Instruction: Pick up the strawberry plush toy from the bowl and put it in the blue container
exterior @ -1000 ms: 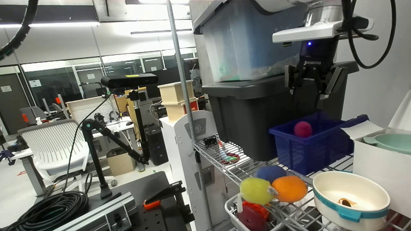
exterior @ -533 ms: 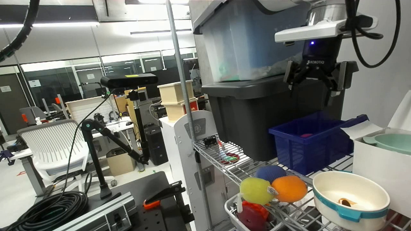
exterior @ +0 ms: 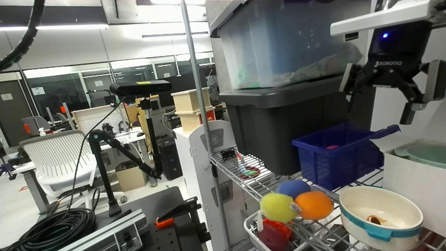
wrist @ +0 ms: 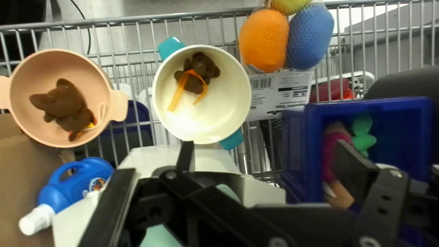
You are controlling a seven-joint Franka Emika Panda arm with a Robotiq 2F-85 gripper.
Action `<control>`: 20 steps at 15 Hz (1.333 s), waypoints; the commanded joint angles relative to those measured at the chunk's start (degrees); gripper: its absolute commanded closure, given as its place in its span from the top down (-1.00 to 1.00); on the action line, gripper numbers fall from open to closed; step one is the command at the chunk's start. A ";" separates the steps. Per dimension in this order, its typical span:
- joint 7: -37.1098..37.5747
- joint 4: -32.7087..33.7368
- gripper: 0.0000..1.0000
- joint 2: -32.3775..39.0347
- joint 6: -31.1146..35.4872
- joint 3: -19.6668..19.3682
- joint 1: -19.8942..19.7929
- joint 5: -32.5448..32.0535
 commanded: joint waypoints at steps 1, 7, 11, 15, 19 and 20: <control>-0.71 -0.13 1.00 -0.55 -1.69 -1.39 -2.26 -0.08; -0.52 1.61 1.00 1.85 -0.92 -3.63 -5.19 -0.66; -0.64 3.76 1.00 4.36 -0.23 -5.04 -6.39 -1.68; -0.33 7.25 1.00 7.79 -0.16 -6.29 -7.42 -3.07; 0.17 10.85 1.00 11.69 -0.09 -7.13 -8.46 -4.28; 0.29 11.58 1.00 12.42 -0.14 -7.16 -8.69 -4.44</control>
